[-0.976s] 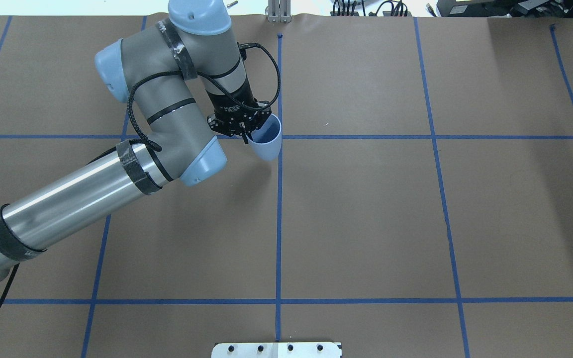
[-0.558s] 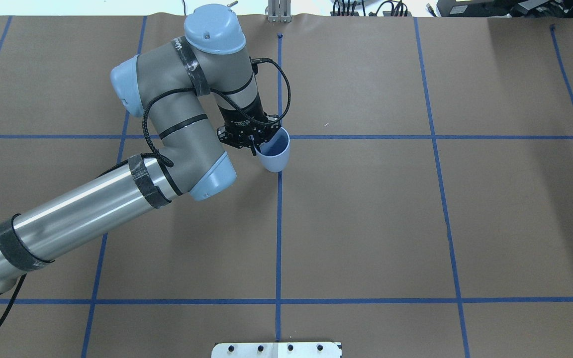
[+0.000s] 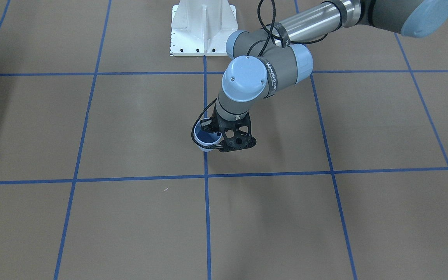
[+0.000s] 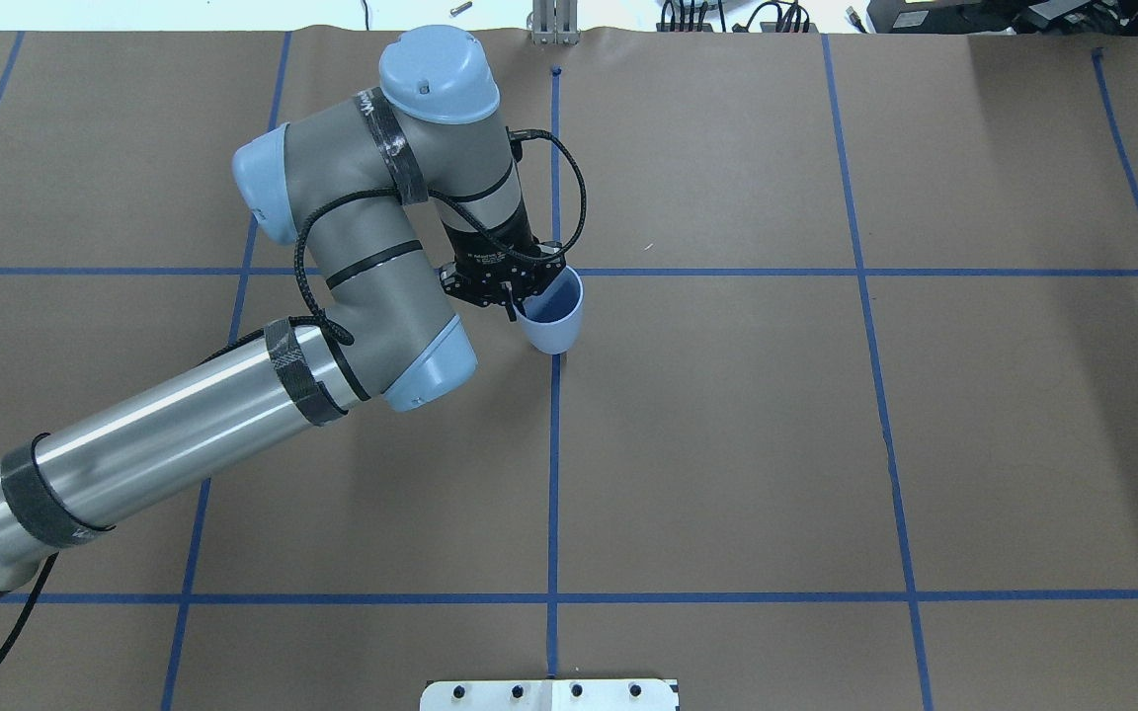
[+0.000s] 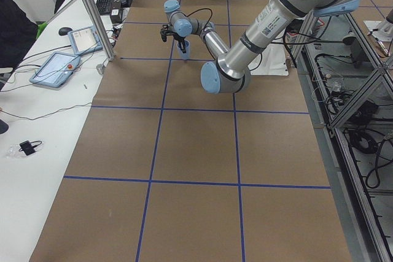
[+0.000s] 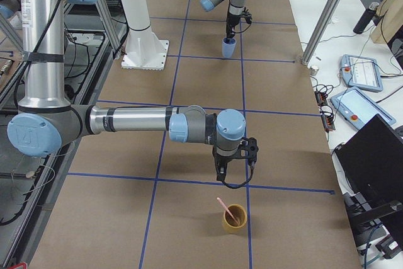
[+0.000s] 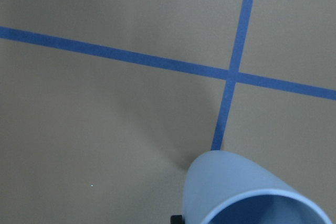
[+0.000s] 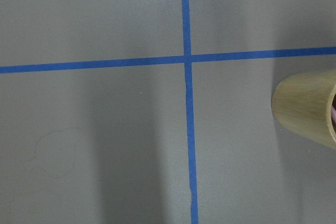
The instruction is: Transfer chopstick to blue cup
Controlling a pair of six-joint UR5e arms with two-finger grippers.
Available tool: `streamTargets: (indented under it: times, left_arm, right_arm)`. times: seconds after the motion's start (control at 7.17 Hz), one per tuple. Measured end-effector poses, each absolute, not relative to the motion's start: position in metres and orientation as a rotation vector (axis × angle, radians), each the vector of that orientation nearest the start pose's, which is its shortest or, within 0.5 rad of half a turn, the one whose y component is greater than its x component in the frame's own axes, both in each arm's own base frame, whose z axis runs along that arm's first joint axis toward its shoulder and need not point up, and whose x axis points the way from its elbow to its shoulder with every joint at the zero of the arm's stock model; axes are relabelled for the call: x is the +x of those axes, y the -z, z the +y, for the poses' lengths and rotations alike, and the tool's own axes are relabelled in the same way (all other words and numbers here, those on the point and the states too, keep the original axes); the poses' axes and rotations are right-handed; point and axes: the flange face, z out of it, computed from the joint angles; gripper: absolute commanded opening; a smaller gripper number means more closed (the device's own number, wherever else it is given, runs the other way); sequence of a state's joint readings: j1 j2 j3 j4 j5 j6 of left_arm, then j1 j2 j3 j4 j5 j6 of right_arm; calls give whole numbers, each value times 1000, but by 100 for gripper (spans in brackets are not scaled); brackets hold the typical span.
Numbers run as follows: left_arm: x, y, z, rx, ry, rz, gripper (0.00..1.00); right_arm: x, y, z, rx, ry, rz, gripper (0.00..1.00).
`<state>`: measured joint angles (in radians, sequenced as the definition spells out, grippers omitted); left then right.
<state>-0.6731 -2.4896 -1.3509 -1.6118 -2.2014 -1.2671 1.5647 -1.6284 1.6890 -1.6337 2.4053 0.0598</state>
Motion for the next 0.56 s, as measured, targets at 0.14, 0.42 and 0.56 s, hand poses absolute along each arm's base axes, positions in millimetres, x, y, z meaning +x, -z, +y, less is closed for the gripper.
streamTargets:
  times: [0.14,0.42,0.56]
  left_arm:
    - [556,-162,-534,-196,105,912,0]
    - [561,-166,-533,-185,103,907,37]
    - [562,-166,-532,-181,102,905,97]
  right_arm:
    - [57,-630,-467,-29,-51,-834,100]
    - [57,-630,-467,-29,-51,-834,100]
    - [57,-630,-467,-30,-52,-834,100]
